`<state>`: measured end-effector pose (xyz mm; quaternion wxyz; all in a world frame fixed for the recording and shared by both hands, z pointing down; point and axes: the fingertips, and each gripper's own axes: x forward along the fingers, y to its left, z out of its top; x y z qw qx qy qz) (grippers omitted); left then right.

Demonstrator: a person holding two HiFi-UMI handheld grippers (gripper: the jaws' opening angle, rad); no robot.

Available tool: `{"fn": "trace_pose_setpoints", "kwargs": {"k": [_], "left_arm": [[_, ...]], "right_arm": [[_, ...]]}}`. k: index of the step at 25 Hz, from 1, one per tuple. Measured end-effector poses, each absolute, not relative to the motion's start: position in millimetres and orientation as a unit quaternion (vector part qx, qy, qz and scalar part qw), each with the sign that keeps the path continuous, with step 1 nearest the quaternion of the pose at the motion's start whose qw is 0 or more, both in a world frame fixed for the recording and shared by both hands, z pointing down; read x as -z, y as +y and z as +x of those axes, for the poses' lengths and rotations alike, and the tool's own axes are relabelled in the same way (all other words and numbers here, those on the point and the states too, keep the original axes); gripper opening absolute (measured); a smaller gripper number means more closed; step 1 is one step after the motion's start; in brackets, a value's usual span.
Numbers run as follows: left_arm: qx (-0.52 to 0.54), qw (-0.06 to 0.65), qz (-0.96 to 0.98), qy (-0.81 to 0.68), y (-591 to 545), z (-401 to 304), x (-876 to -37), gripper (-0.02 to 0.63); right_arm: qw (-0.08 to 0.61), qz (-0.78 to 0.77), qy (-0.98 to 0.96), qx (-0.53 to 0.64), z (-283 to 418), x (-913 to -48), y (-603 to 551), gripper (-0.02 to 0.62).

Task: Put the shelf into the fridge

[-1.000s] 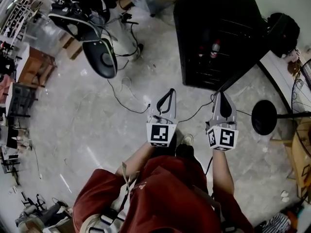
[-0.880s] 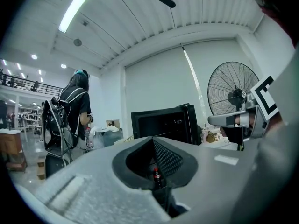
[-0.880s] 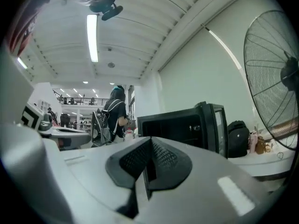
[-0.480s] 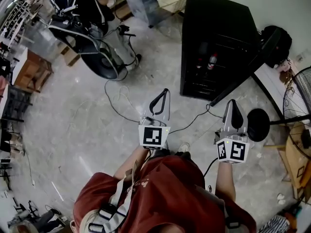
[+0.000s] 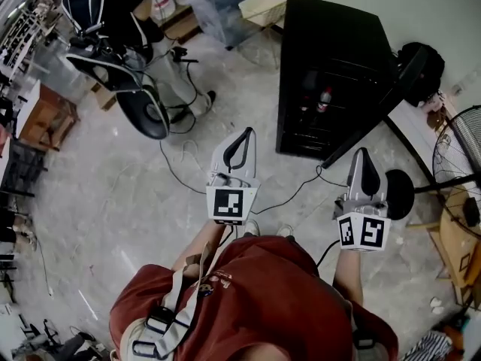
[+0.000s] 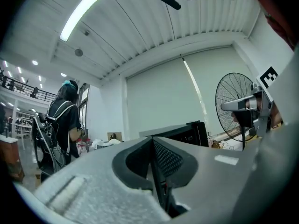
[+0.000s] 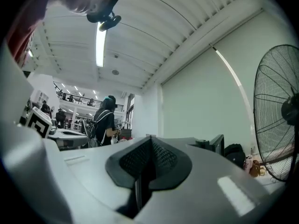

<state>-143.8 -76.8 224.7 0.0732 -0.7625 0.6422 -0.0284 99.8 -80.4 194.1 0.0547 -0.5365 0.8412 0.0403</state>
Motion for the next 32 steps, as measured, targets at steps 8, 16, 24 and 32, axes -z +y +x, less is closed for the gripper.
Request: {"fn": "trace_pose_setpoints", "kwargs": {"k": [8,16,24,32], "left_arm": [[0.020,0.073,-0.767,0.638,-84,-139,-214,0.006],[0.014,0.086,-0.766,0.637,-90,-129,-205,0.006],[0.013,0.080,-0.762,0.643,-89,-128,-209,0.006],[0.020,0.073,-0.758,0.648,-93,-122,-222,0.006]], "right_arm": [[0.042,-0.535,0.842,-0.054,101,-190,-90,-0.009],[0.050,-0.545,0.835,-0.057,114,-185,-97,-0.009],[0.040,-0.542,0.838,-0.053,114,-194,-100,-0.009],[0.033,-0.540,0.840,-0.045,119,-208,-108,-0.009]]}}
